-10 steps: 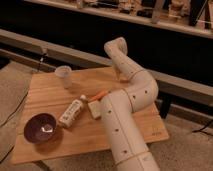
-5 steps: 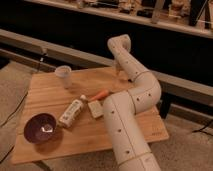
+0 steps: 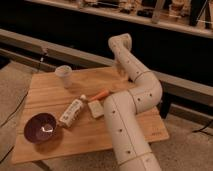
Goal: Push the eraser across the table
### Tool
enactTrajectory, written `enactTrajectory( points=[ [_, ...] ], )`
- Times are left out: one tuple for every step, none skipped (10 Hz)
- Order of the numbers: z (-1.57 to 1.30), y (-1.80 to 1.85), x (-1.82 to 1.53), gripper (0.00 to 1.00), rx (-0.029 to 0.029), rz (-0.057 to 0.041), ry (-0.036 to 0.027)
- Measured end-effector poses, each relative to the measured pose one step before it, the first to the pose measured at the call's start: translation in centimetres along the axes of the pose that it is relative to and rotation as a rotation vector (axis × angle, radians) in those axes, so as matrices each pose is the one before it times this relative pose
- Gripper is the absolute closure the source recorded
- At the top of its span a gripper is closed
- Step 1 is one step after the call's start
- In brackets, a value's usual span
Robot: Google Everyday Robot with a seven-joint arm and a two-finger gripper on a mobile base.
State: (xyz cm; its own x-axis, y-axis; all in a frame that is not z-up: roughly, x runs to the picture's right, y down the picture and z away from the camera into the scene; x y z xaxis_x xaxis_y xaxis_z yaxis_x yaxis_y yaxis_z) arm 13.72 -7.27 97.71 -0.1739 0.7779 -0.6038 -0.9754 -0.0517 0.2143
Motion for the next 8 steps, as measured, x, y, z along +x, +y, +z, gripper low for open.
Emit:
enactTrajectory(
  points=[
    [0.825, -0.225, -0.048, 1.0, -0.00661, -0.00109, -0.00014],
    [0.565, -0.234, -0.148, 1.0, -0.00118, -0.00176, -0.00476],
    [0.667, -0.306, -0.139, 1.0, 0.00039, -0.00214, -0.00468],
    [0.391, -0.237, -0.221, 1.0, -0.0012, -0.00347, -0.00823],
    [0.258, -0.213, -0.284, 1.0, 0.00262, -0.00467, -0.01094],
    [0.158, -0.267, -0.233, 1.0, 0.00667, -0.00231, -0.00909],
    [0.245, -1.152, -0.473, 1.0, 0.03199, 0.00361, -0.01857],
    [0.14, -1.063, -0.251, 1.0, 0.02652, 0.00954, -0.00998]
  ],
)
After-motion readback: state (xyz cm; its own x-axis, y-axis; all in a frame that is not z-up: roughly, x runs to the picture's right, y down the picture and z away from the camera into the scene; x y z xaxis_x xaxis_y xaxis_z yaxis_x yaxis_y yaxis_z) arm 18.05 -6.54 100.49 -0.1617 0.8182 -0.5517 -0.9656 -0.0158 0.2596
